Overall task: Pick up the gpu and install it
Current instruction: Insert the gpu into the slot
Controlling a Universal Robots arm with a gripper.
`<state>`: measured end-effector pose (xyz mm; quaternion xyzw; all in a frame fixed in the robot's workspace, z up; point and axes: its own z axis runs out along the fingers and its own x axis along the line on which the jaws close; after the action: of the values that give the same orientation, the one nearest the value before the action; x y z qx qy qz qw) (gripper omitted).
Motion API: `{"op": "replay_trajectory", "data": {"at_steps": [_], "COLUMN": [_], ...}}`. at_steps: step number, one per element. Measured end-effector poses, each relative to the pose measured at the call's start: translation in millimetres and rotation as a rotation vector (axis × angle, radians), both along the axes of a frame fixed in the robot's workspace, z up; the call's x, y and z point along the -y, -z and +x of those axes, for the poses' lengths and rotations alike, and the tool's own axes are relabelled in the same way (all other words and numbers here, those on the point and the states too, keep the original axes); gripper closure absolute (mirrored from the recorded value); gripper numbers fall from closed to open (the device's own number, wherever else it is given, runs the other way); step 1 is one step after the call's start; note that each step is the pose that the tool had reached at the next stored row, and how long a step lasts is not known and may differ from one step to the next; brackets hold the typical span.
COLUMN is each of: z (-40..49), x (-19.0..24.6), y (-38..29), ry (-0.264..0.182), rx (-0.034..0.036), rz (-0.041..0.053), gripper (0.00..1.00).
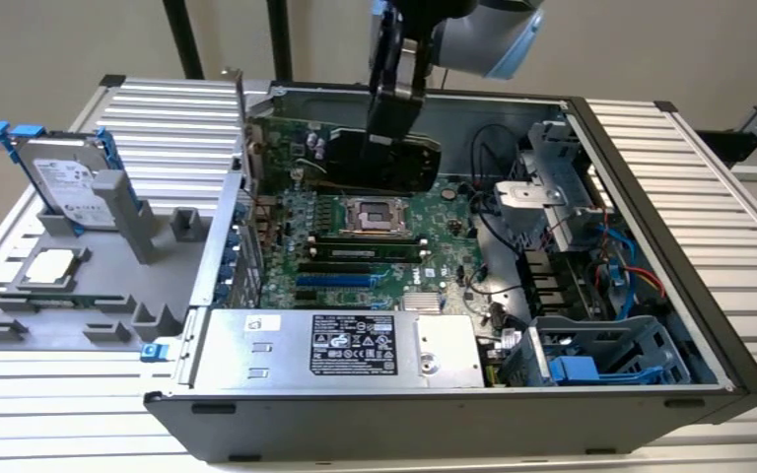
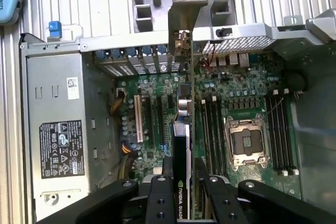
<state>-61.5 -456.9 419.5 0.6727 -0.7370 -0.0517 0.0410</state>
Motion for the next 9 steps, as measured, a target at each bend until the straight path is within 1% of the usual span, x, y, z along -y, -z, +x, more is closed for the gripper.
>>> {"op": "replay_trajectory", "data": {"at_steps": [1, 2, 9], "z": [0.1, 0.3, 1.0], "x": [0.0, 0.0, 0.0], "y": [0.0, 0.0, 0.0], "ry": [-0.010, -0.030, -0.101], "rx": [0.0000, 0.0000, 0.0000], "rz": [0.0000, 0.0000, 0.0001], "gripper": [1.00, 1.00, 1.00]}}
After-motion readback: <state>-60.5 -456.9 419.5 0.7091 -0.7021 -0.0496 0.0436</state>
